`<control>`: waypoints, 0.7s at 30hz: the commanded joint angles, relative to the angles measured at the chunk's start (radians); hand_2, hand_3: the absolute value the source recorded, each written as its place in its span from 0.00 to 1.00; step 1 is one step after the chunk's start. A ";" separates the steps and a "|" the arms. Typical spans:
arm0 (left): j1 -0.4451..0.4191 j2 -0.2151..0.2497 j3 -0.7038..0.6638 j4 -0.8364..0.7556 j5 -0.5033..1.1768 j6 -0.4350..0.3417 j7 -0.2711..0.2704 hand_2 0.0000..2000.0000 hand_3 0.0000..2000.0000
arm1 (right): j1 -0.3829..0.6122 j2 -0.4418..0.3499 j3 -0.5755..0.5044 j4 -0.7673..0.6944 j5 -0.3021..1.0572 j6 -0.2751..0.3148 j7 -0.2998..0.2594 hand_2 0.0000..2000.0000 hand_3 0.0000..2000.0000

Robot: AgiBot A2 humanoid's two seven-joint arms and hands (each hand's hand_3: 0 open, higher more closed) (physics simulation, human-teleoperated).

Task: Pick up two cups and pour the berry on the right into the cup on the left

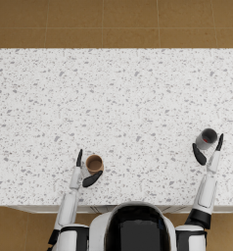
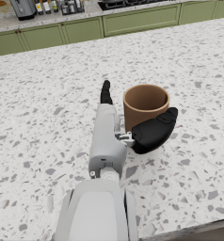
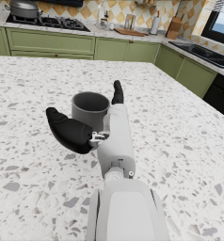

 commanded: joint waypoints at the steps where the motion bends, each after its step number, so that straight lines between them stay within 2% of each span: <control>1: 0.016 0.007 0.006 0.025 0.000 0.000 0.000 0.00 0.00 | 0.045 0.008 0.014 -0.118 0.000 0.000 0.000 0.00 0.00; 3: 0.021 0.013 0.009 0.036 0.000 -0.002 0.000 0.00 0.00 | 0.065 0.009 0.001 -0.171 0.000 0.000 0.000 0.00 0.00; 5: 0.027 0.019 0.013 0.050 0.000 -0.005 0.000 0.00 0.00 | 0.077 0.008 -0.012 -0.156 0.000 0.000 0.000 0.00 0.00; 7: 0.037 0.027 0.019 0.071 0.000 -0.008 -0.001 0.00 0.00 | 0.109 0.011 0.002 -0.269 0.000 0.000 0.000 0.00 0.00; 9: 0.046 0.034 0.024 0.080 0.000 -0.012 -0.001 0.00 0.00 | 0.122 0.010 -0.012 -0.244 0.000 0.000 0.000 0.00 0.00; 11: 0.050 0.040 0.019 0.080 0.000 -0.012 -0.001 0.00 0.00 | 0.146 0.012 -0.004 -0.330 0.000 0.000 0.000 0.00 0.00; 15: 0.061 0.052 0.014 0.094 -0.001 -0.015 -0.001 0.00 0.00 | 0.176 0.010 0.010 -0.369 0.000 -0.006 0.001 0.00 0.00; 17: 0.062 0.056 0.015 0.097 -0.001 -0.015 -0.001 0.00 0.00 | 0.177 0.008 -0.003 -0.309 0.000 -0.010 0.001 0.00 0.00; 19: 0.061 0.060 0.012 0.097 -0.001 -0.016 -0.001 0.00 0.00 | 0.199 0.009 0.011 -0.392 0.000 -0.005 0.001 0.00 0.00; 21: 0.069 0.066 0.008 0.104 -0.001 -0.016 -0.002 0.00 0.00 | 0.198 0.005 -0.002 -0.343 0.000 -0.003 0.000 0.00 0.00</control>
